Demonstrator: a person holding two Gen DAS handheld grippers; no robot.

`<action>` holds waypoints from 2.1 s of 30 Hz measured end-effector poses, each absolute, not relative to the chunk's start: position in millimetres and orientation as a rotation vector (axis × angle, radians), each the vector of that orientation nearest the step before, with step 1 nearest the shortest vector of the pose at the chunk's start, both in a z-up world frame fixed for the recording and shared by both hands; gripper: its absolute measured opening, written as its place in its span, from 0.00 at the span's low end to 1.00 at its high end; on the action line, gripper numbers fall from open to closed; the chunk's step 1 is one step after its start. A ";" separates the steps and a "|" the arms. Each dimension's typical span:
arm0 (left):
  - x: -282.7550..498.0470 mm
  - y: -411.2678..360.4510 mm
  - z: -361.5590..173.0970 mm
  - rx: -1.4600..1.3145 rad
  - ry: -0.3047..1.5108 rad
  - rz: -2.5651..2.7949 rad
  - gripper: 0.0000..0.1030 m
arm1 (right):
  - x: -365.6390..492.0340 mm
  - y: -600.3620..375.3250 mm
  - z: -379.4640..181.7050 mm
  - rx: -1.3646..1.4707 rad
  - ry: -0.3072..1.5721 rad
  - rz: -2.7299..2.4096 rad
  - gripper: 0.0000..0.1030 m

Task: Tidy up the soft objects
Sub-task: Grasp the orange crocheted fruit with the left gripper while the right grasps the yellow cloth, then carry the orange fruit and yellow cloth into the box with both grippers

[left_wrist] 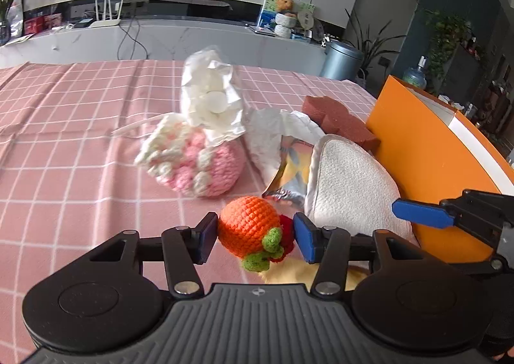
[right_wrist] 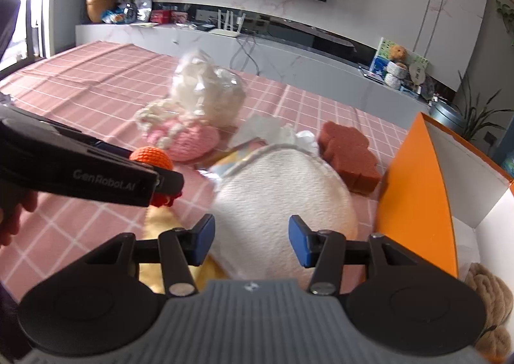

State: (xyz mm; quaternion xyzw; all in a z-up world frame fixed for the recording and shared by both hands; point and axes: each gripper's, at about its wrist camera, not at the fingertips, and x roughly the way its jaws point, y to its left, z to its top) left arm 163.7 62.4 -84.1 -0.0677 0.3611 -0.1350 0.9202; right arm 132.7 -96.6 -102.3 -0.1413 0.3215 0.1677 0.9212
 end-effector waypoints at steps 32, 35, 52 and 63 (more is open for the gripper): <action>115.1 81.4 -93.2 -0.138 0.771 -0.204 0.57 | 112.9 -75.4 -136.9 -0.199 0.736 0.462 0.27; 115.0 81.3 -93.2 -0.138 0.772 -0.204 0.57 | 113.2 -77.0 -136.4 -0.204 0.733 0.457 0.10; 102.8 71.8 -77.6 -0.113 0.761 -0.191 0.57 | 84.2 -95.3 -94.8 -0.201 0.650 0.500 0.03; 80.9 36.5 -32.1 -0.075 0.663 -0.260 0.57 | 60.8 -149.3 -30.8 -0.124 0.503 0.416 0.03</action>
